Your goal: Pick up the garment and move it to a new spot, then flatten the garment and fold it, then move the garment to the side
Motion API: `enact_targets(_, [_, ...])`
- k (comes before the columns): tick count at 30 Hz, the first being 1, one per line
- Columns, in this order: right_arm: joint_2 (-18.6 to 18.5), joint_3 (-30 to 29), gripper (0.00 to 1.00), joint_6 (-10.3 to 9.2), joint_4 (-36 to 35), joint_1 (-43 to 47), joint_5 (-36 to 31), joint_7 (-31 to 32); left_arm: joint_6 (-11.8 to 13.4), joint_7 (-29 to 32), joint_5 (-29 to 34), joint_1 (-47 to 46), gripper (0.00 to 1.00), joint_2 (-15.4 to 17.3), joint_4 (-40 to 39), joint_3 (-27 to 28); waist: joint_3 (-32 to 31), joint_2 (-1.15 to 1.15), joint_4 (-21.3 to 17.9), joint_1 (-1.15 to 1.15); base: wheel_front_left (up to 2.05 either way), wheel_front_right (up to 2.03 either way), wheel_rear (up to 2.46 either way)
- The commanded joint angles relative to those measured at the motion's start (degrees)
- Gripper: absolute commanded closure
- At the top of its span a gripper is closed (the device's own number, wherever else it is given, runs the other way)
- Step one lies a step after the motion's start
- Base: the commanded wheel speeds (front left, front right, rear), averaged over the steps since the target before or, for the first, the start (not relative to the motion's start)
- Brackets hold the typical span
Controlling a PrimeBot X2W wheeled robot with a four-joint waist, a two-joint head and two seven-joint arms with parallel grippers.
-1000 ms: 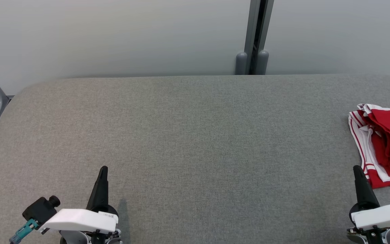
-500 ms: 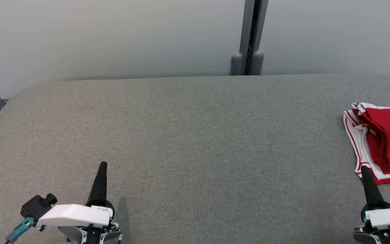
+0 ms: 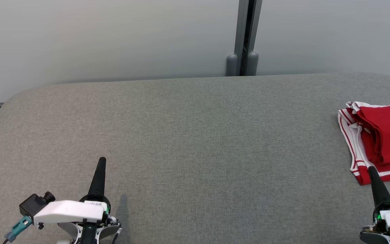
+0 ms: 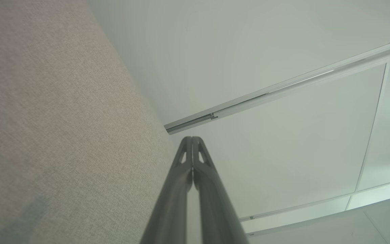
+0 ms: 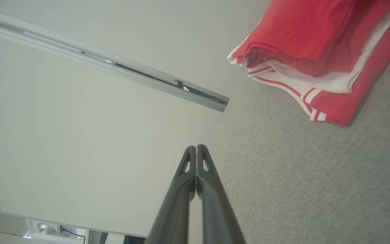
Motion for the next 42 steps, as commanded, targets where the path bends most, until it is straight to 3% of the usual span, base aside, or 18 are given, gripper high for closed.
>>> enact_targets(1, [-0.56,-0.58,1.00,-0.01,-0.90,0.00,1.69,0.67,-0.52,0.29,-1.45,-1.57,1.00,0.36,-0.54,0.29,-0.03,0.00,-0.11,0.00,0.00,0.00,0.00])
enact_targets(42, [-0.72,-5.20,1.00,-0.01,-2.75,1.41,21.21,6.67,-1.60,4.10,-18.59,-3.14,1.00,0.47,-0.49,0.92,-0.68,0.00,-2.80,0.00,0.00,0.00,0.00])
